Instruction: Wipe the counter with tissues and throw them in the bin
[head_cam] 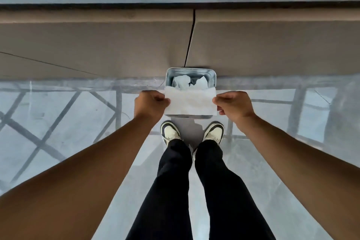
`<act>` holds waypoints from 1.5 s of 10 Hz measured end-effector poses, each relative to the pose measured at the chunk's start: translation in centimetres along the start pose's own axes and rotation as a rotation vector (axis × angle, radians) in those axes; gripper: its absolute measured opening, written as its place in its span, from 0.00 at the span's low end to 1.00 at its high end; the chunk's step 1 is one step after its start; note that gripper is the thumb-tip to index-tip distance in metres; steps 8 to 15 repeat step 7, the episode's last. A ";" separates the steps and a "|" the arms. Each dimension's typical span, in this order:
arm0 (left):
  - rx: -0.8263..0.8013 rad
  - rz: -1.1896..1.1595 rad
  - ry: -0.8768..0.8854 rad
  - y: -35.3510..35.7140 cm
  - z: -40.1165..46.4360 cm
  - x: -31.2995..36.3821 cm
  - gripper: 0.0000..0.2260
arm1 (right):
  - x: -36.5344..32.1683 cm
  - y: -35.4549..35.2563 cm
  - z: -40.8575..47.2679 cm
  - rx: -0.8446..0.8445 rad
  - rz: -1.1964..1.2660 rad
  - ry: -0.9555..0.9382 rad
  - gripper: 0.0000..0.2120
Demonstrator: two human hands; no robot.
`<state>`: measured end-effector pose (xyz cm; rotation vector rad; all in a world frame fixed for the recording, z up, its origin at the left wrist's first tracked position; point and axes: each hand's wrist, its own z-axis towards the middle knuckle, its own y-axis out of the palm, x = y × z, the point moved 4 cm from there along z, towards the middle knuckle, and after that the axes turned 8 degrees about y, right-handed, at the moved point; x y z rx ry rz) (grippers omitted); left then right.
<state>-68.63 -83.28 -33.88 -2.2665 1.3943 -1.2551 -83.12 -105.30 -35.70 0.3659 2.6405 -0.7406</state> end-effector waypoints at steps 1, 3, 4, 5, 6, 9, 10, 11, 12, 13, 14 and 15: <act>0.013 0.082 0.035 1.5 3.1 -0.2 0.09 | 0.4 1.6 2.7 0.072 -0.079 -0.023 0.05; 0.088 0.221 0.091 4.3 7.9 -1.1 0.07 | -0.3 4.3 7.2 0.276 -0.207 -0.091 0.07; 0.089 0.228 0.079 5.4 8.9 -1.5 0.06 | -0.5 5.1 8.2 0.332 -0.249 -0.089 0.08; 0.056 0.218 0.072 5.9 9.2 -1.6 0.07 | -0.3 5.4 8.7 0.338 -0.249 -0.078 0.09; 0.041 0.168 0.044 6.2 8.8 -1.4 0.08 | -0.3 4.9 8.5 0.344 -0.234 -0.104 0.10; 0.052 0.163 0.062 6.3 8.4 -1.1 0.07 | -0.6 4.6 8.0 0.350 -0.191 -0.126 0.13; 0.052 0.163 0.062 6.3 8.4 -1.1 0.07 | -0.6 4.6 8.0 0.350 -0.191 -0.126 0.13; 0.052 0.163 0.062 6.3 8.4 -1.1 0.07 | -0.6 4.6 8.0 0.350 -0.191 -0.126 0.13; 0.052 0.163 0.062 6.3 8.4 -1.1 0.07 | -0.6 4.6 8.0 0.350 -0.191 -0.126 0.13; 0.052 0.163 0.062 6.3 8.4 -1.1 0.07 | -0.6 4.6 8.0 0.350 -0.191 -0.126 0.13; 0.052 0.163 0.062 6.3 8.4 -1.1 0.07 | -0.6 4.6 8.0 0.350 -0.191 -0.126 0.13; 0.052 0.163 0.062 6.3 8.4 -1.1 0.07 | -0.6 4.6 8.0 0.350 -0.191 -0.126 0.13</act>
